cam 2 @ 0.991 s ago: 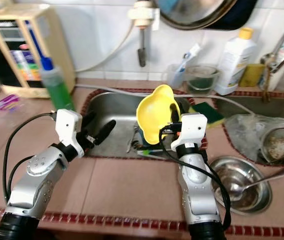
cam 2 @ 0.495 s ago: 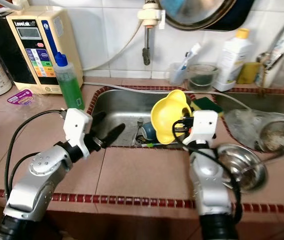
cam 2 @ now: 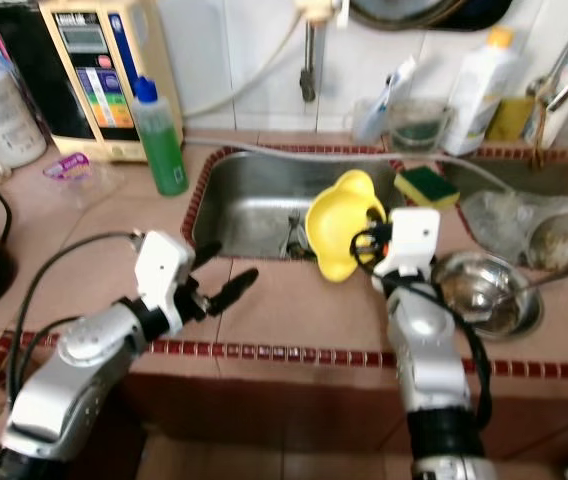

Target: Kitchen organization

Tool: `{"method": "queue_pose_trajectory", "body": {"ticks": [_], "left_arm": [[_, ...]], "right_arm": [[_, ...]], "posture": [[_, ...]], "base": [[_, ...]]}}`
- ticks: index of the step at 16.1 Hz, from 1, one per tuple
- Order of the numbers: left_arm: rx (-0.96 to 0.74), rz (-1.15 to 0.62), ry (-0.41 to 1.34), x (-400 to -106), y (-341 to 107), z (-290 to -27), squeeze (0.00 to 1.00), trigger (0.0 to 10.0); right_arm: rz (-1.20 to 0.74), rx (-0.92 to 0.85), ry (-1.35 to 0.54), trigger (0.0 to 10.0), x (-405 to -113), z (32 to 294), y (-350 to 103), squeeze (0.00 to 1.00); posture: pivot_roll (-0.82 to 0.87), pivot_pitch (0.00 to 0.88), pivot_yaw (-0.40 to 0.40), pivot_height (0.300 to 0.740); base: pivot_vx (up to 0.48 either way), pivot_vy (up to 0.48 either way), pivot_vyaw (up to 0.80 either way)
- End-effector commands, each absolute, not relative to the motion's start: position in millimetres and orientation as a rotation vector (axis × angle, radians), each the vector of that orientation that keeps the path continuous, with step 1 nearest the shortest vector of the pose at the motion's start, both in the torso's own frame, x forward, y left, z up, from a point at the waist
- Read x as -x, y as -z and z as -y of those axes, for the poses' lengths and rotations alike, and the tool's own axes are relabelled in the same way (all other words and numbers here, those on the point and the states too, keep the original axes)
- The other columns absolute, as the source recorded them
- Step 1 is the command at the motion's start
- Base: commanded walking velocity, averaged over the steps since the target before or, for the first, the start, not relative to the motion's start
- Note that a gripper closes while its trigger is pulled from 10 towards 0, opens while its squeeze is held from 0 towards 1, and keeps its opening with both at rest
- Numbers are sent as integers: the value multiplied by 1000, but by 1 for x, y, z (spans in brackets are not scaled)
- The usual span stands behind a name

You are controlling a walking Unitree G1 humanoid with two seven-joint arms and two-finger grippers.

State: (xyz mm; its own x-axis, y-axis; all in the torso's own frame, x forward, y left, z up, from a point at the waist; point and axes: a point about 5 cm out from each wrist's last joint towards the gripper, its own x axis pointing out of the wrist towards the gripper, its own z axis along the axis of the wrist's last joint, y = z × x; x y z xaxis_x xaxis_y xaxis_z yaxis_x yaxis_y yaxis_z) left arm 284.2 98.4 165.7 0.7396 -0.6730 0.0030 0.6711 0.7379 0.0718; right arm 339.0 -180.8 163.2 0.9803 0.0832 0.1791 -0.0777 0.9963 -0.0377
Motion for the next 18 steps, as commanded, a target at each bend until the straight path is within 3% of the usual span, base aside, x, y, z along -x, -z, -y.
{"method": "queue_pose_trajectory", "body": {"ticks": [1, 18], "left_arm": [[-43, 77, 763, -282, -176, -98, 0, 10000], [-43, 72, 801, -266, -187, -92, 0, 10000]], "right_arm": [[214, 22, -84, 10000, -340, 181, -170, 0], [253, 56, -138, 10000, -359, 195, -191, 0]], "posture": [[-129, 131, 50, 740], [-108, 204, 55, 740]], "base": [[0, 0, 0], [0, 0, 0]]}}
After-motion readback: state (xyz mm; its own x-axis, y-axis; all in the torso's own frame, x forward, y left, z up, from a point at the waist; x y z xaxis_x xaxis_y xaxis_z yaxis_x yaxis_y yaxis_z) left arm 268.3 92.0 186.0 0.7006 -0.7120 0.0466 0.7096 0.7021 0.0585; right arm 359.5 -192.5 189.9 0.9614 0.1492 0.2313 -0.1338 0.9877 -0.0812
